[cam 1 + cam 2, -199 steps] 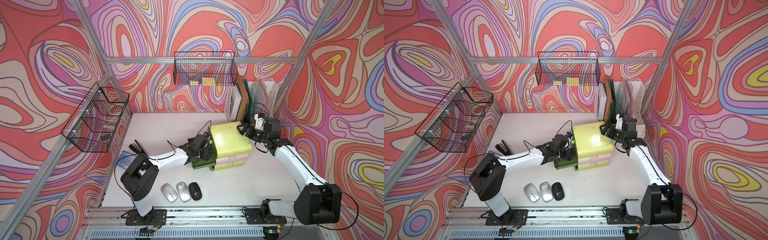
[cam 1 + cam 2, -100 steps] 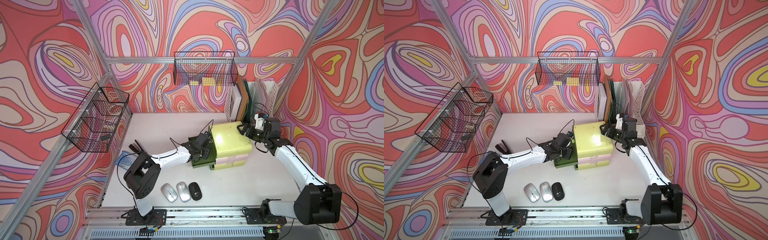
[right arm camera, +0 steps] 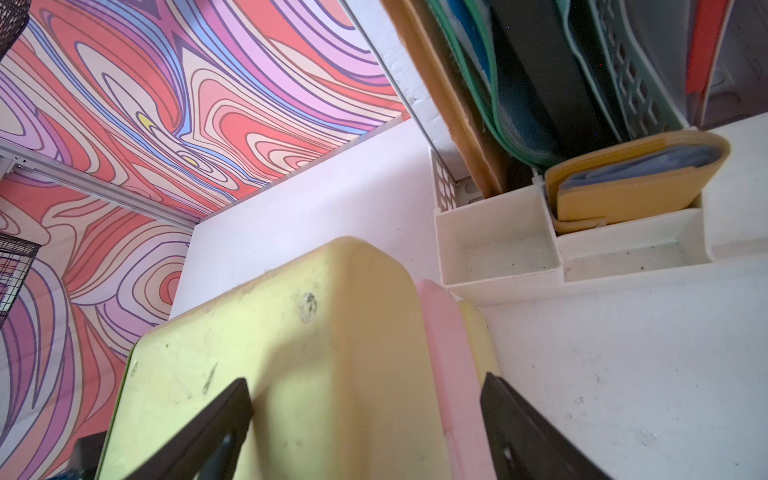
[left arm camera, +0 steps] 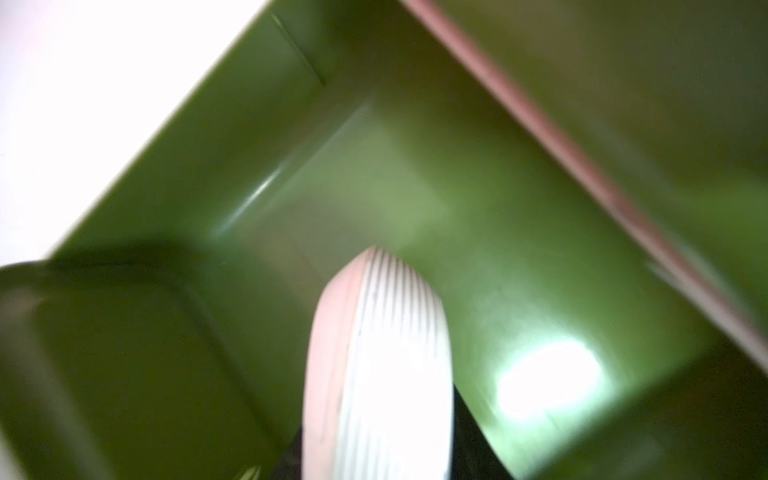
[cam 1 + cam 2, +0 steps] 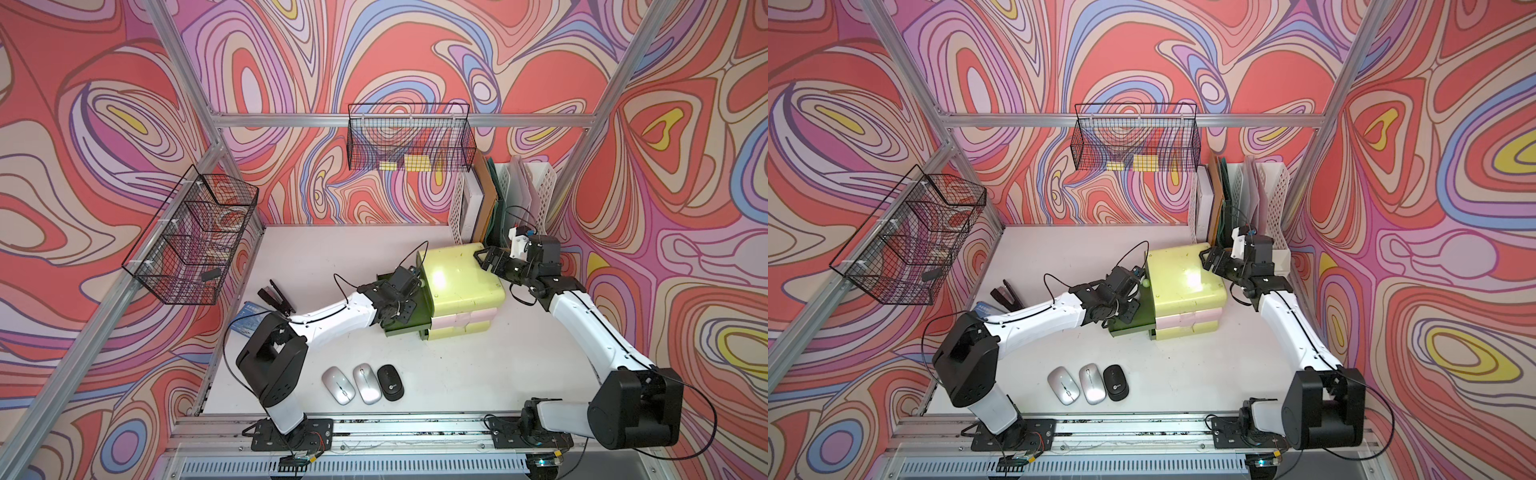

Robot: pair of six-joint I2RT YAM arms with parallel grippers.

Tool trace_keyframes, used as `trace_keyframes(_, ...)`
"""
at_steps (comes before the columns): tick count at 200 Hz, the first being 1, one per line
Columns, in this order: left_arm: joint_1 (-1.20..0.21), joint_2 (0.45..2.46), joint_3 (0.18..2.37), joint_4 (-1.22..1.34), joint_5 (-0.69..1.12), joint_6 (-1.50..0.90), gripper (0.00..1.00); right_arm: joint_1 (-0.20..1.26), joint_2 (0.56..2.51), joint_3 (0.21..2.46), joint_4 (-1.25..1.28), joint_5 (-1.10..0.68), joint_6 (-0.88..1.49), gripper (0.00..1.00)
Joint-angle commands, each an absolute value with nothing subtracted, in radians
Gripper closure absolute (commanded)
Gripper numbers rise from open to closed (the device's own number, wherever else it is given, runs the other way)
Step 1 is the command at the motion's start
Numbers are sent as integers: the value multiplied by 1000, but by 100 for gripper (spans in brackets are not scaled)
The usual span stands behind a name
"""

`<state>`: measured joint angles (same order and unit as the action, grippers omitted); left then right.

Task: Take the mice out of the drawer
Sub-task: Pick up the mouse from the drawer.

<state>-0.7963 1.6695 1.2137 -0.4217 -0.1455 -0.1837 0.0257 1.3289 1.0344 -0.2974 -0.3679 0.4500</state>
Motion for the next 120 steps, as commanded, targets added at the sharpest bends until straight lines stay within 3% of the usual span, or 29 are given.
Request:
trace_keyframes(1,-811,1574,1253,-483,-196,-131,82,45,1379,996,-399,-371,429,10)
trace_keyframes(36,-792,1465,1236,-527,-301,-105,79,45,1381,995,-397,-374,426,10)
trace_keyframes(66,-679,1408,1206,-594,-315,-153,80,44,1384,992,-394,-381,422,10)
trace_keyframes(120,-552,1488,1205,-709,-377,-340,80,45,1388,989,-385,-396,423,10)
